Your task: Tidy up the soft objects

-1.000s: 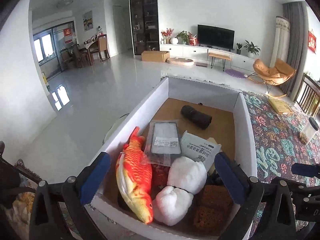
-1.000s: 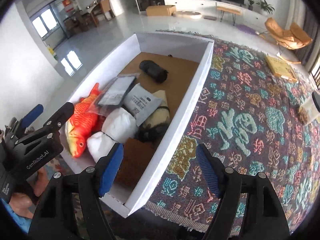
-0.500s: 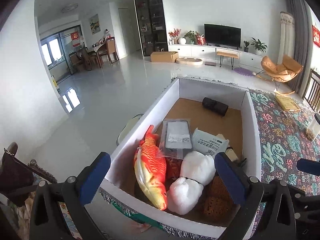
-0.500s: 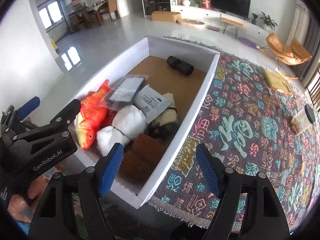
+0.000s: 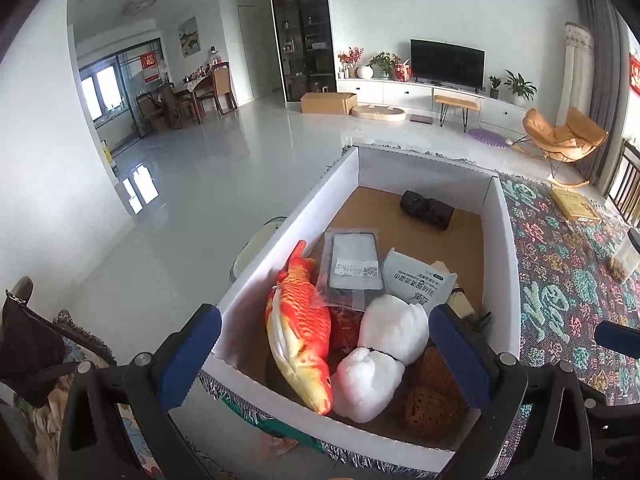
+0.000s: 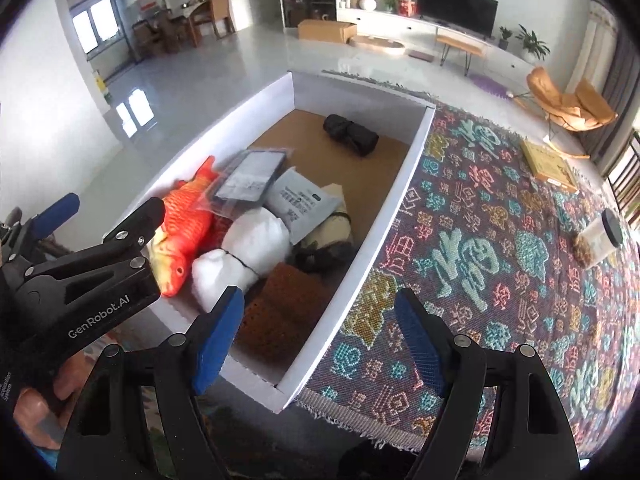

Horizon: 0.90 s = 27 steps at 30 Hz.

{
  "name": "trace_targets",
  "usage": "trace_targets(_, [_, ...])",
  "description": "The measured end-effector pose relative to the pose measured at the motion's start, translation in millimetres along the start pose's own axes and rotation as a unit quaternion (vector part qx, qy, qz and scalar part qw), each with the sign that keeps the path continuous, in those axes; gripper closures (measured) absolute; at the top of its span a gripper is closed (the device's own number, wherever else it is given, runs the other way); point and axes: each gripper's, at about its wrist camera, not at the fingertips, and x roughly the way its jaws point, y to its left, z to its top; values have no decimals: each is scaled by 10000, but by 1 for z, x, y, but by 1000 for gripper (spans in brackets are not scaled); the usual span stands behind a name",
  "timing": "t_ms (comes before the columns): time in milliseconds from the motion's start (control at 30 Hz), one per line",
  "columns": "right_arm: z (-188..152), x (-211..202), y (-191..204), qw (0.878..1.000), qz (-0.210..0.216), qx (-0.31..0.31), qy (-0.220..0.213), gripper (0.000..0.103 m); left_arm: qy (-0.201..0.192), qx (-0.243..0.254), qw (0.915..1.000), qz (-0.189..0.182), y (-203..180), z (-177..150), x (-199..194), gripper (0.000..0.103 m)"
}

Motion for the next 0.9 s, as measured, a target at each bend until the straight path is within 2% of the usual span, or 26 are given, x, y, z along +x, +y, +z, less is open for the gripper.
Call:
trace_targets(400, [-3, 0, 5, 10000, 2, 26, 50, 22, 100, 10, 9999, -29, 1, -1, 3, 0])
trace_targets(700, [-1, 3, 7, 9995, -241, 146, 147, 22, 123, 46, 9999, 4, 4, -1, 3, 0])
trace_targets(900, [1, 3, 6, 9995, -224, 204, 108, 22, 181, 9, 9998, 20, 8, 0, 9, 0])
